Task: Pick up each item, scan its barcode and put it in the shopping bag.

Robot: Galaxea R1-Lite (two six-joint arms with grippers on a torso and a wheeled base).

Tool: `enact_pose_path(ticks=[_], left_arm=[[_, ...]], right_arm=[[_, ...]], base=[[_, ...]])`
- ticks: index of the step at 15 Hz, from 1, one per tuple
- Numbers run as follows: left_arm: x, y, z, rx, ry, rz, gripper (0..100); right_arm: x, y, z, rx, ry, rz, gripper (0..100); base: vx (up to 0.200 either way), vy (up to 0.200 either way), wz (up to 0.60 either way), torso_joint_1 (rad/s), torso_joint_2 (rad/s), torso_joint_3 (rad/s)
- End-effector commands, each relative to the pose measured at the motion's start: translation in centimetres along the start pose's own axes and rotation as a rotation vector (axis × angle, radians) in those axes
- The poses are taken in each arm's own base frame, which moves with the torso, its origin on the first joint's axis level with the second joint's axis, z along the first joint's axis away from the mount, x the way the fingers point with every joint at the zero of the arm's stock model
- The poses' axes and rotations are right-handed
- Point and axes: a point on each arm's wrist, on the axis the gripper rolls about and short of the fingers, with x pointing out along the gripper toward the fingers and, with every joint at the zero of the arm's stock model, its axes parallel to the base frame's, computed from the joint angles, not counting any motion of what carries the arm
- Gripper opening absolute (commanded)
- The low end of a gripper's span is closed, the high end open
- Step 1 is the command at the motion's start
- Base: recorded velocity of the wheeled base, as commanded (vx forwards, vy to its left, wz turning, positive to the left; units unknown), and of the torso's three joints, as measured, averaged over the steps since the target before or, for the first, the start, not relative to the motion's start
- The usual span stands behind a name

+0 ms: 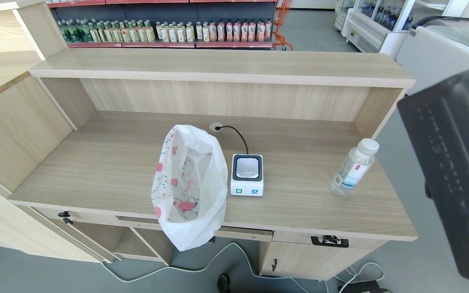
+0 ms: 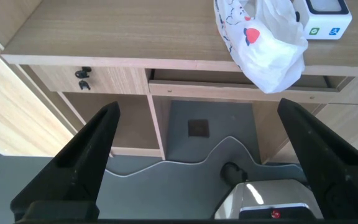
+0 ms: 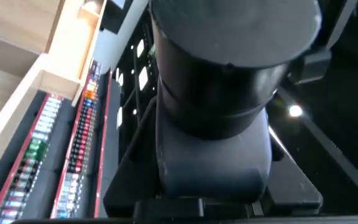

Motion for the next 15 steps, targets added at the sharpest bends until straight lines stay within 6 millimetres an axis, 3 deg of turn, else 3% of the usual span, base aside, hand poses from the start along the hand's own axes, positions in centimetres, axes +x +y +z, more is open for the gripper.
enact_pose_path(ticks=[1, 5, 15], left_arm=[[0.0, 0.0, 0.0, 0.0, -0.001, 0.001, 100], [0.0, 0.0, 0.0, 0.0, 0.0, 0.0, 100], [0.0, 0.0, 0.0, 0.0, -0.001, 0.0, 100]], right_arm=[[0.6, -0.9, 1.1, 0.001, -0.08, -0.063, 0], [-0.2, -1.3, 2.7, 0.023, -0.157, -0.013, 0], [-0.4, -1.4, 2.5, 0.022, -0.147, 0.0, 0]], base=[[0.0, 0.0, 0.0, 0.0, 0.0, 0.0], [0.0, 0.0, 0.0, 0.0, 0.0, 0.0], [0.0, 0.0, 0.0, 0.0, 0.0, 0.0]])
